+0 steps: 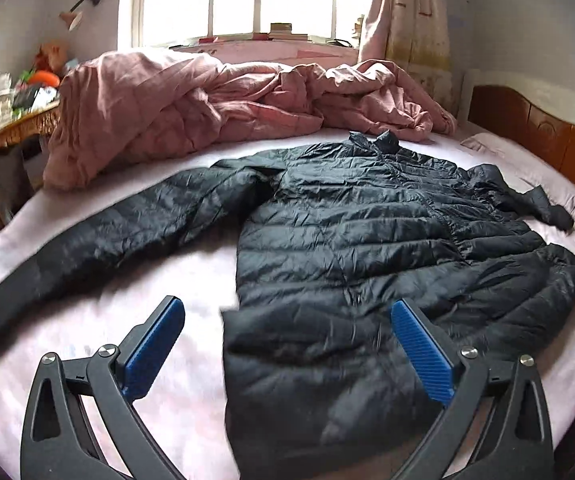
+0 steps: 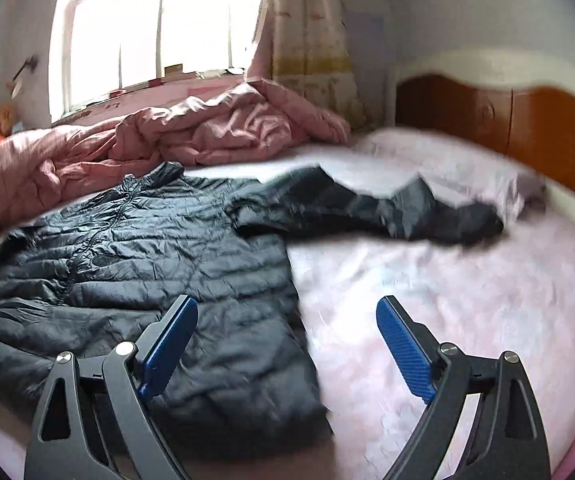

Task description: Fold large clothes

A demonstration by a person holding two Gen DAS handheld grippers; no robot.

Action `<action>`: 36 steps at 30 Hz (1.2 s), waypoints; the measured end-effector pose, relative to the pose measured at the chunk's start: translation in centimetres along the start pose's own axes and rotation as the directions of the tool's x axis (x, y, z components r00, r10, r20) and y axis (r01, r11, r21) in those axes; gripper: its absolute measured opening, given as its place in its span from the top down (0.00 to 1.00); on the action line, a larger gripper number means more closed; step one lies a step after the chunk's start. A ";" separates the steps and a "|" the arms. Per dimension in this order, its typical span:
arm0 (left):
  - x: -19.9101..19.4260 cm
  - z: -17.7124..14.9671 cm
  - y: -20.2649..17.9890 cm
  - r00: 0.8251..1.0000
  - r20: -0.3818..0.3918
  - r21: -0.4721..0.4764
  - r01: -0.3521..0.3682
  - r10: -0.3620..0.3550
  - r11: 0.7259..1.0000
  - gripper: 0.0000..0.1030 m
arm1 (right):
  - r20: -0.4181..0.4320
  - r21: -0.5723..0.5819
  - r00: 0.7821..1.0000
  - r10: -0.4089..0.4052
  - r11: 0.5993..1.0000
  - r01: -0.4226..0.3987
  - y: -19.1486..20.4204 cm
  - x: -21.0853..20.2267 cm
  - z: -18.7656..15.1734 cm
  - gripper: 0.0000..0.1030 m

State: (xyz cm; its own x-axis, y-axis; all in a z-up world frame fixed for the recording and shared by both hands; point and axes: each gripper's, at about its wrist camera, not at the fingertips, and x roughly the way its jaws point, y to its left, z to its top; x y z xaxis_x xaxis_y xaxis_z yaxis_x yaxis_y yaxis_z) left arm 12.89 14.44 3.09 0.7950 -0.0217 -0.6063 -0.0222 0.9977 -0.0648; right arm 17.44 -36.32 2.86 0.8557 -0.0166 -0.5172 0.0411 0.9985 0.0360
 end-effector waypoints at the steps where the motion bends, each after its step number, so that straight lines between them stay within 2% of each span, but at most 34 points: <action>1: 0.2 -0.4 0.2 1.000 -0.028 -0.013 0.006 -0.007 1.000 0.00 | -0.032 0.029 0.999 0.038 0.999 -0.037 -0.7 0.2 -0.3 0.10; 3: 0.9 -1.5 0.6 0.993 -0.108 -0.044 0.046 -0.051 0.998 0.00 | -0.095 0.080 0.989 0.112 0.991 -0.105 -1.4 0.8 -0.8 0.10; 4: 1.5 -2.0 0.8 0.987 -0.141 -0.066 0.074 -0.083 0.995 0.00 | -0.132 0.112 0.977 0.166 0.982 -0.152 -1.7 1.3 -1.1 0.12; 5: 1.9 -2.3 1.0 0.981 -0.163 -0.085 0.088 -0.101 0.992 0.02 | -0.155 0.127 0.967 0.200 0.975 -0.182 -1.7 1.8 -1.4 0.17; 6: 2.4 -2.6 1.0 0.978 -0.181 -0.094 0.089 -0.105 0.992 0.06 | -0.176 0.127 0.959 0.221 0.971 -0.200 -1.5 2.2 -1.7 0.29; 7: 2.8 -2.8 0.8 0.978 -0.190 -0.085 0.076 -0.091 0.993 0.07 | -0.207 0.102 0.953 0.221 0.974 -0.203 -0.9 2.7 -1.9 0.32; 8: 3.2 -3.0 0.6 0.979 -0.193 -0.067 0.048 -0.060 0.997 0.07 | -0.222 0.071 0.956 0.192 0.981 -0.181 -0.3 3.0 -2.2 0.32; 10: 4.3 -3.3 -0.1 0.981 -0.189 0.005 -0.050 0.050 0.999 0.07 | -0.259 -0.020 0.966 0.017 1.000 -0.023 0.9 3.9 -3.0 0.33; 11: 4.8 -3.5 -0.4 0.979 -0.194 0.030 -0.065 0.069 0.997 0.07 | -0.267 -0.033 0.963 -0.025 0.999 0.017 1.1 4.1 -3.3 0.33; 14: 5.1 -3.5 -0.5 0.977 -0.204 0.039 -0.061 0.067 0.997 0.07 | -0.246 -0.060 0.965 -0.087 0.995 0.075 1.5 3.6 -3.6 0.33; 18: 3.6 -3.4 -0.5 0.983 -0.146 0.046 -0.104 0.110 0.993 0.07 | -0.244 -0.052 0.963 -0.110 0.994 0.101 1.0 2.6 -4.4 0.27; 20: 2.0 -2.9 -1.0 0.988 -0.073 0.074 -0.130 0.135 0.989 0.07 | -0.203 -0.040 0.974 -0.104 0.994 0.097 0.5 1.8 -4.1 0.27; 22: 0.0 -2.4 -1.6 0.991 0.010 0.089 -0.130 0.130 0.987 0.07 | -0.109 -0.051 0.988 -0.111 0.993 0.106 0.8 0.0 -3.6 0.24; 23: -1.1 -2.2 -2.0 0.992 0.055 0.089 -0.120 0.116 0.989 0.07 | -0.047 -0.060 0.992 -0.115 0.992 0.113 1.1 -1.1 -3.3 0.21; 24: -2.2 -2.1 -2.4 0.990 0.101 0.087 -0.104 0.096 0.991 0.05 | 0.008 -0.068 0.994 -0.107 0.992 0.107 1.5 -2.1 -3.1 0.14; 25: -3.1 -2.1 -2.8 0.986 0.141 0.083 -0.097 0.085 0.992 0.03 | 0.066 -0.075 0.995 -0.079 0.994 0.084 2.0 -3.3 -3.0 0.13; 28: -4.7 -2.3 -3.8 0.967 0.229 0.073 -0.133 0.113 0.988 0.00 | 0.145 -0.125 0.989 0.014 0.992 0.004 3.8 -5.5 -2.9 0.10; 29: -5.0 -2.4 -4.3 0.962 0.249 0.089 -0.134 0.108 0.987 0.00 | 0.155 -0.145 0.987 0.031 0.989 -0.008 4.5 -5.8 -2.9 0.07; 30: -5.2 -2.4 -4.7 0.961 0.259 0.108 -0.131 0.099 0.985 0.00 | 0.169 -0.180 0.984 0.049 0.984 -0.018 5.3 -6.1 -3.2 0.00; 34: -5.3 -2.8 -6.5 0.959 0.277 0.185 -0.120 0.065 0.975 0.00 | 0.211 -0.328 0.974 0.079 0.945 -0.006 8.6 -7.3 -4.4 0.00; 36: -5.5 -3.4 -7.5 0.967 0.254 0.229 -0.057 -0.003 0.972 0.00 | 0.208 -0.388 0.970 0.127 0.921 -0.037 9.9 -7.8 -5.0 0.00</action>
State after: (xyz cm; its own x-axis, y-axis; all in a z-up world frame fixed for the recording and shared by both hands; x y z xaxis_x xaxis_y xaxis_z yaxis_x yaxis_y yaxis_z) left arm 6.62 6.84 4.19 0.9229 -0.0072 -0.3850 0.0718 0.9855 0.1536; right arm 8.63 -26.02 2.97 0.9424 0.0999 -0.3191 -0.1942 0.9403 -0.2794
